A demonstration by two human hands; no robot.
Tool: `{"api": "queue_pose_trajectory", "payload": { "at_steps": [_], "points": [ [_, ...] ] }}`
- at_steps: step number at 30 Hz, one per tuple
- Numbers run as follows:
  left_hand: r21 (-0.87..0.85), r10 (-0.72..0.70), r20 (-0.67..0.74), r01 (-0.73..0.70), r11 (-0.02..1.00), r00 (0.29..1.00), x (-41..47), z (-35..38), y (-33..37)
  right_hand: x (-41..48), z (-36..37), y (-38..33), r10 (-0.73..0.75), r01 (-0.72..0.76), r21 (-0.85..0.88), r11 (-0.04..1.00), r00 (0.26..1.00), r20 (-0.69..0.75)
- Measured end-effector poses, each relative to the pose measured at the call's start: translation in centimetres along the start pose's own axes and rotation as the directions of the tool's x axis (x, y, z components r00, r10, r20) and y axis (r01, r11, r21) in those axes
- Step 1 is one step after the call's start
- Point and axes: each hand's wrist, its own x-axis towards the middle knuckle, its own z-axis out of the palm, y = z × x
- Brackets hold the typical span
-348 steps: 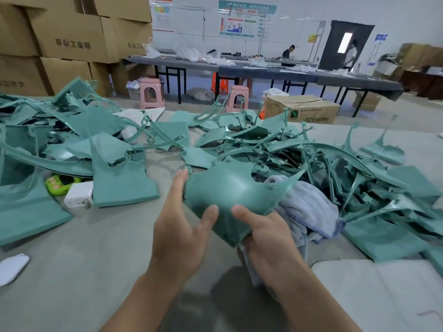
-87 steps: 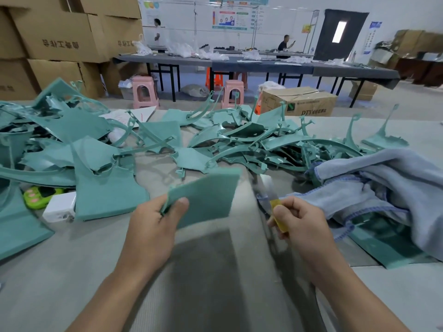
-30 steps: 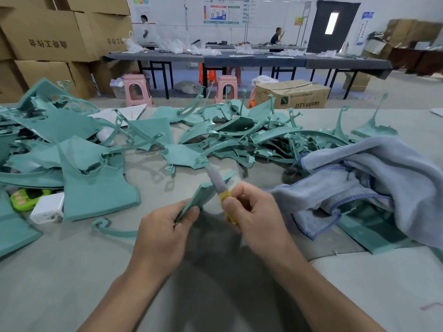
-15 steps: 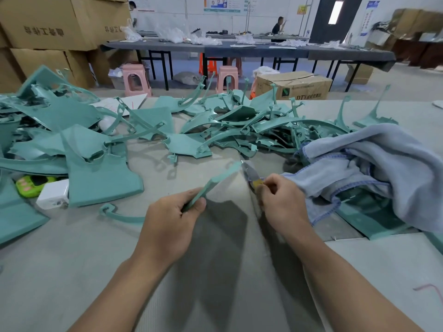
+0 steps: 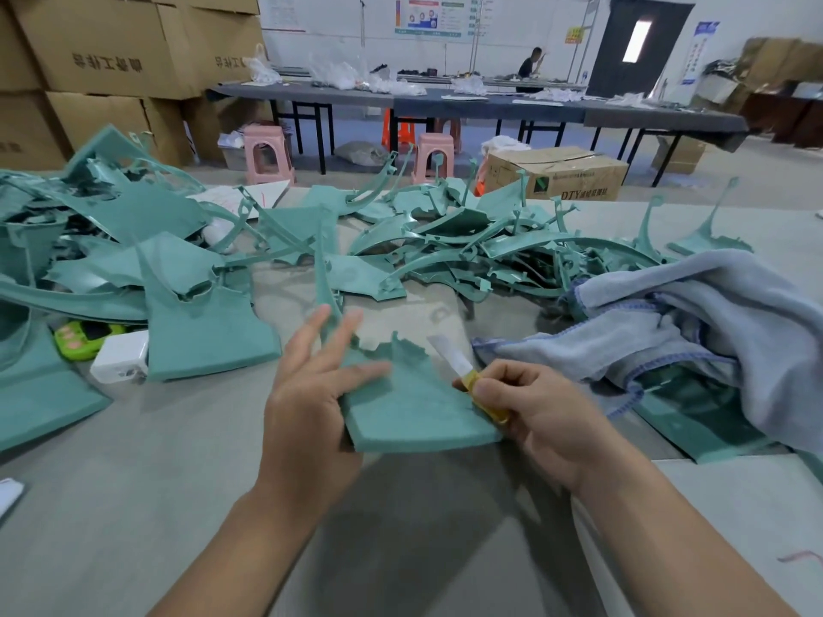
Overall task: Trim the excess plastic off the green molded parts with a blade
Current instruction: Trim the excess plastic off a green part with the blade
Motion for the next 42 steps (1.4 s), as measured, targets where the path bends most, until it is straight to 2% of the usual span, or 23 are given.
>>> {"api": "queue_pose_trajectory", "payload": {
  "at_steps": [2,3,4,5,6,8,11,14,17,18,22,24,25,26,27,28,29,30,31,33,36,39,42],
  "points": [
    [-0.033,-0.209,-0.130,0.206,0.978,0.969,0.1,0.2,-0.2,-0.1,0.4,0.3,-0.043,0.044,0.037,0.998,0.998,-0.037],
    [-0.167,-0.372,-0.107,0.352,0.921,0.922,0.3,0.2,-0.2,0.0,0.6,0.5,-0.074,0.079,0.072,0.994,0.995,-0.071],
    [-0.334,-0.506,-0.021,0.470,0.817,0.863,0.7,0.2,-0.2,0.1,0.8,0.7,-0.108,0.120,0.106,0.987,0.988,-0.114],
    [-0.485,-0.561,0.123,0.543,0.685,0.818,0.9,0.5,-0.2,0.1,1.0,0.9,-0.140,0.163,0.139,0.977,0.977,-0.159],
    [-0.543,-0.558,0.247,0.590,0.598,0.792,0.9,0.8,-0.2,0.1,1.3,1.0,-0.168,0.202,0.169,0.965,0.966,-0.197],
    [-0.489,-0.516,0.354,0.624,0.609,0.780,0.7,1.6,-0.1,0.1,1.8,1.2,-0.208,0.261,0.206,0.943,0.946,-0.247],
    [-0.573,-0.417,0.386,0.568,0.590,0.823,0.5,2.0,1.2,0.0,2.3,1.5,-0.226,0.290,0.235,0.928,0.937,-0.265],
    [-0.709,-0.320,0.424,0.531,0.464,0.847,0.5,2.0,1.8,-0.3,2.7,1.9,-0.229,0.275,0.231,0.933,0.951,-0.208],
    [-0.799,-0.351,0.522,0.590,0.120,0.778,0.8,1.6,1.7,-0.4,3.1,2.2,-0.245,0.283,0.169,0.944,0.946,-0.215],
    [-0.791,-0.362,0.553,0.609,0.055,0.751,1.0,1.6,1.5,-0.4,3.1,2.3,-0.252,0.286,0.131,0.949,0.940,-0.230],
    [-0.763,-0.541,0.540,0.646,0.009,0.645,1.3,2.2,1.2,-0.3,3.0,2.5,-0.269,0.283,0.021,0.959,0.928,-0.260],
    [-0.759,-0.640,0.486,0.651,0.030,0.596,1.3,2.4,1.2,-0.3,2.9,2.4,-0.277,0.278,-0.042,0.960,0.912,-0.304],
    [-0.764,-0.686,0.421,0.640,0.084,0.593,1.4,2.6,1.0,-0.4,2.8,2.3,-0.296,0.282,-0.090,0.955,0.899,-0.323],
    [-0.765,-0.721,0.328,0.619,0.177,0.611,1.4,2.5,1.0,-0.5,2.6,2.1,-0.325,0.293,-0.144,0.945,0.885,-0.333],
    [-0.736,-0.728,0.198,0.590,0.332,0.656,1.3,2.3,0.7,-0.7,2.4,1.8,-0.363,0.314,-0.195,0.929,0.871,-0.330],
    [-0.647,-0.672,0.044,0.534,0.544,0.739,1.2,1.9,0.4,-0.9,2.3,1.5,-0.404,0.342,-0.235,0.910,0.857,-0.319],
    [-0.495,-0.536,-0.068,0.438,0.750,0.841,1.0,1.3,0.3,-1.1,2.3,1.2,-0.444,0.374,-0.262,0.889,0.842,-0.305],
    [-0.314,-0.366,-0.131,0.312,0.897,0.921,0.8,0.9,0.2,-1.4,2.3,0.9,-0.480,0.406,-0.279,0.870,0.827,-0.294],
    [-0.184,-0.222,-0.149,0.194,0.964,0.963,0.6,0.8,0.0,-1.5,2.3,0.7,-0.511,0.437,-0.287,0.853,0.813,-0.281],
    [-0.067,-0.167,-0.047,0.164,0.984,0.985,0.3,1.1,-0.3,-1.8,2.7,0.5,-0.551,0.491,-0.266,0.829,0.797,-0.247],
    [0.007,-0.263,0.128,0.265,0.964,0.956,0.4,1.7,-0.3,-2.2,3.1,0.6,-0.589,0.542,-0.263,0.798,0.794,-0.150],
    [0.012,-0.247,0.148,0.248,0.969,0.958,0.6,1.5,-0.6,-2.2,3.2,1.1,-0.618,0.538,-0.490,0.685,0.787,0.000],
    [-0.003,-0.252,0.171,0.257,0.967,0.952,0.6,1.4,-0.6,-1.6,3.3,1.8,-0.559,0.469,-0.641,0.608,0.826,0.073]
  ]
}}
